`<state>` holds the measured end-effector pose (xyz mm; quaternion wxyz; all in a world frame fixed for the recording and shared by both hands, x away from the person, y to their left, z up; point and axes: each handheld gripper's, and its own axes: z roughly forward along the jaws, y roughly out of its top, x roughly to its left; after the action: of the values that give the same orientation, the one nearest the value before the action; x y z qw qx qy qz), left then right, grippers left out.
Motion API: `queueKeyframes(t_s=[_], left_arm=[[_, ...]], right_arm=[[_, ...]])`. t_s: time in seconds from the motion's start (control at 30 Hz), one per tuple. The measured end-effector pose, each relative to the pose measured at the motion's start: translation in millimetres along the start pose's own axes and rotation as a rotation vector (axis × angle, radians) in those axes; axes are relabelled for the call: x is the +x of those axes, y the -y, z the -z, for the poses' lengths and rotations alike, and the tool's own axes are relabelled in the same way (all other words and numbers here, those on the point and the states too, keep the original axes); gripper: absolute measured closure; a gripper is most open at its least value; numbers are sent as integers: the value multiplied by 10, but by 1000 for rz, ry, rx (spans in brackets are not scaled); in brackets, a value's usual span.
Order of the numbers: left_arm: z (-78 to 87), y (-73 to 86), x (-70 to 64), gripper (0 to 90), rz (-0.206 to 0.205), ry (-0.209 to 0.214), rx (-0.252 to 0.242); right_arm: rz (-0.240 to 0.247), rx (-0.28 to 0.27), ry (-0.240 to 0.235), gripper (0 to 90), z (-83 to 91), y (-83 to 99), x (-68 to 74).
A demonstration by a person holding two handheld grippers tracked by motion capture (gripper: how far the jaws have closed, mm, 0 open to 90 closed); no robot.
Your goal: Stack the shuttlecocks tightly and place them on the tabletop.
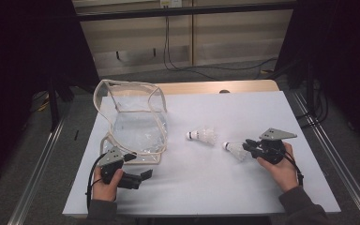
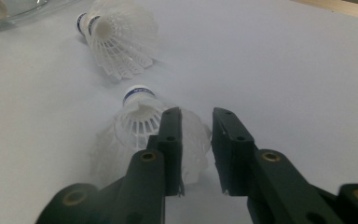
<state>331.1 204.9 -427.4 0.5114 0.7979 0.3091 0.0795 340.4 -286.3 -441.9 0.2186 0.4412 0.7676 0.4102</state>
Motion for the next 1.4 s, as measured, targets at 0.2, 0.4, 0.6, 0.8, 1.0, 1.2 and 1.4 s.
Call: queueKeyframes(t_s=[0.2,0.4,0.6,0.8,1.0,1.2,1.4], left_arm=[[-1,0,-3,35,5,1,-6],[-1,0,-3,35,5,2,-7],[0,-1,-2,35,1,2,-4],[-1,-5,-4,35,-2,2,-3],[2,-8,-9,35,0,0,-5],[3,-9,-8,35,-1,0,-6],[3,-14,-10,35,-1,0,-8]], right_arm=[[-7,4,7,684,-10,13,-11],[-14,11,17,597,-15,26,-15],[-19,11,30,541,7,28,-25],[-22,14,28,497,26,31,-19],[-21,10,25,480,53,30,-9],[-33,8,24,464,93,42,-16],[-59,-9,13,400,164,41,-8]])
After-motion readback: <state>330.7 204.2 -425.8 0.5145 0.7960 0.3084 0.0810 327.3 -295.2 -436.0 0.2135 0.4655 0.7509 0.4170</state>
